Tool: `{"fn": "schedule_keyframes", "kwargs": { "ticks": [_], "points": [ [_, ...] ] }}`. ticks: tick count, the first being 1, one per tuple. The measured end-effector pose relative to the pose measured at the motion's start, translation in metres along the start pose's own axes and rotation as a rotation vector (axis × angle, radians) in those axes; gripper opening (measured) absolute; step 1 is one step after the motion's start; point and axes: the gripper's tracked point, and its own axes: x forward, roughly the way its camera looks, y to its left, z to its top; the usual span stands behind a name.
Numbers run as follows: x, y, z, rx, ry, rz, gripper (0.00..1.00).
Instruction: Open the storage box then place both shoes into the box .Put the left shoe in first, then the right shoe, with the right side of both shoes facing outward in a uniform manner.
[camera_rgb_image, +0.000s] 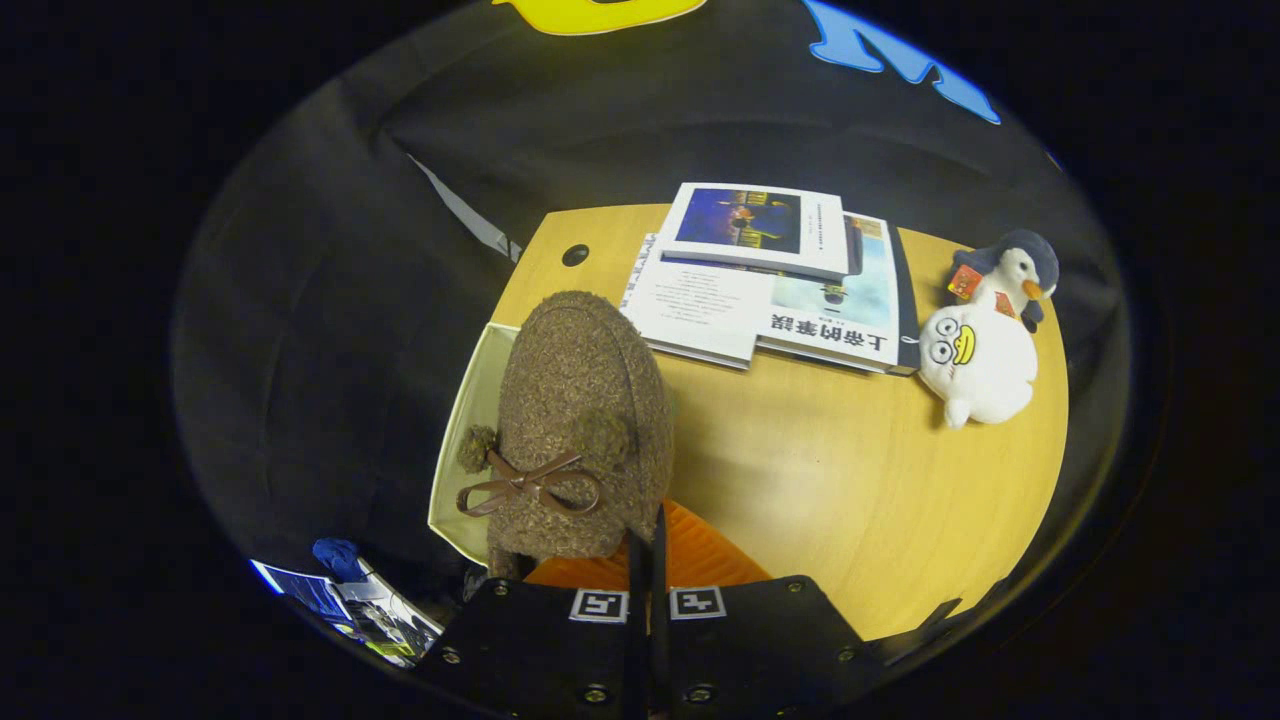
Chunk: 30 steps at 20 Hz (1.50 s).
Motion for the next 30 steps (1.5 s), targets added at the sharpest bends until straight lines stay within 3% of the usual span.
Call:
{"fn": "schedule_keyframes", "kwargs": {
  "ticks": [10, 18, 20, 22, 23, 24, 25, 27, 30],
  "points": [
    [0.049, 0.05, 0.006, -0.047, 0.062, 0.005, 0.01],
    [0.081, 0.052, 0.001, -0.102, 0.087, -0.046, 0.01],
    [0.08, 0.057, 0.003, -0.098, 0.071, -0.009, 0.01],
    [0.072, 0.058, 0.003, -0.101, 0.046, 0.019, 0.24],
    [0.064, 0.058, 0.007, -0.111, 0.015, 0.025, 0.42],
    [0.055, 0.057, 0.011, -0.122, -0.026, 0.033, 0.52],
    [0.044, 0.054, 0.017, -0.136, -0.077, 0.037, 0.7],
    [0.018, 0.038, 0.03, -0.158, -0.205, 0.023, 0.93],
    [-0.043, 0.006, 0.049, -0.136, -0.428, -0.017, 0.95]
  ]
}}
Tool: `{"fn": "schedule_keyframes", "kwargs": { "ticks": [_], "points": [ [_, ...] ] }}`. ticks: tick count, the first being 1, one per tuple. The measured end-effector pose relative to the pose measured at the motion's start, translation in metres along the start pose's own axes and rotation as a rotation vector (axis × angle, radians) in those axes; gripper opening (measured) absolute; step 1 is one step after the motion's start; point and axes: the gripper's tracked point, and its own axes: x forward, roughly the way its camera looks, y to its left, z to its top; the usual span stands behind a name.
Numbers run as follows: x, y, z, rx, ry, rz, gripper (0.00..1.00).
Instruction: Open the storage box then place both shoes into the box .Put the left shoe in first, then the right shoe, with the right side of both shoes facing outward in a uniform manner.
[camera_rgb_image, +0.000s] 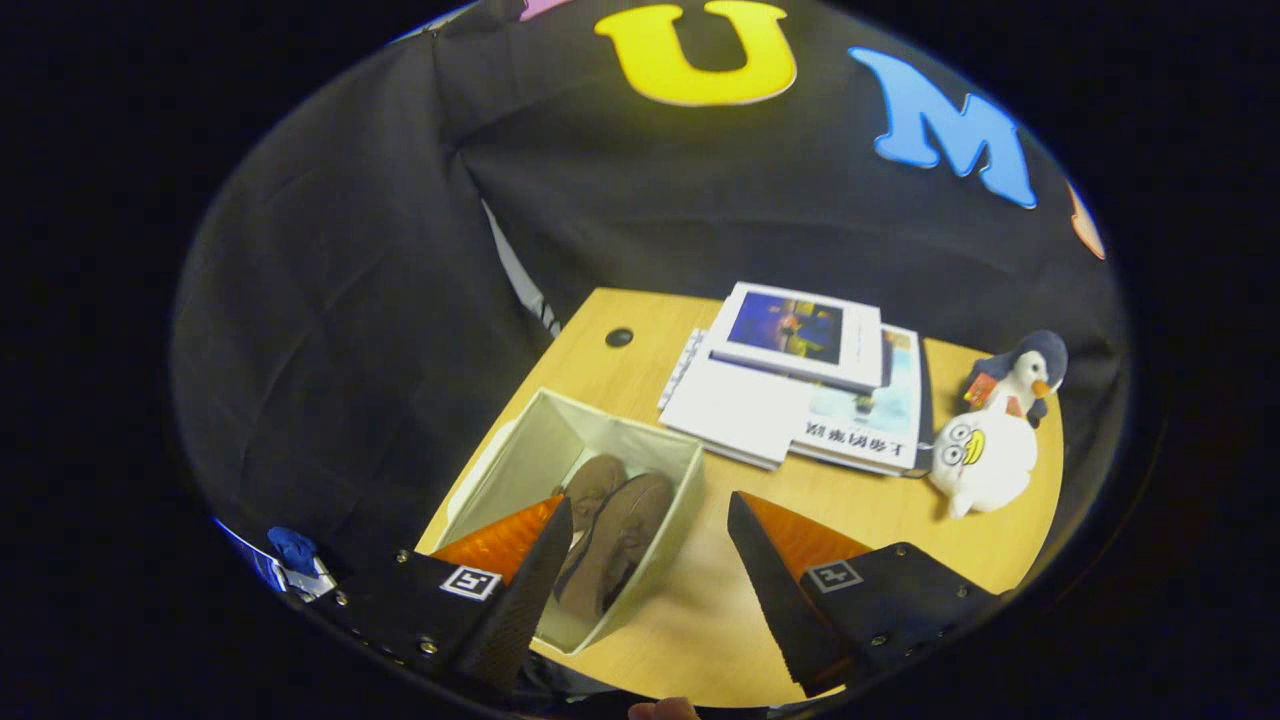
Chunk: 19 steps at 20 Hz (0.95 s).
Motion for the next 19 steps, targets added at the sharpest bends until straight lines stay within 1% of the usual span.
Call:
{"fn": "schedule_keyframes", "kwargs": {
  "ticks": [3, 5, 9, 10, 11, 13, 18, 19],
  "points": [
    [-0.055, -0.053, 0.031, 0.023, -0.211, -0.095, 0.95],
    [-0.094, -0.085, 0.049, 0.016, -0.352, -0.159, 0.95],
    [-0.186, -0.125, 0.083, -0.016, -0.656, -0.256, 0.96],
    [-0.21, -0.134, 0.091, -0.014, -0.733, -0.278, 0.99],
    [-0.231, -0.145, 0.091, -0.003, -0.792, -0.308, 0.98],
    [-0.263, -0.163, 0.088, 0.016, -0.849, -0.351, 0.98],
    [-0.289, -0.188, 0.081, 0.003, -0.887, -0.364, 0.98],
    [-0.293, -0.199, 0.078, 0.001, -0.89, -0.364, 0.98]
  ]
}}
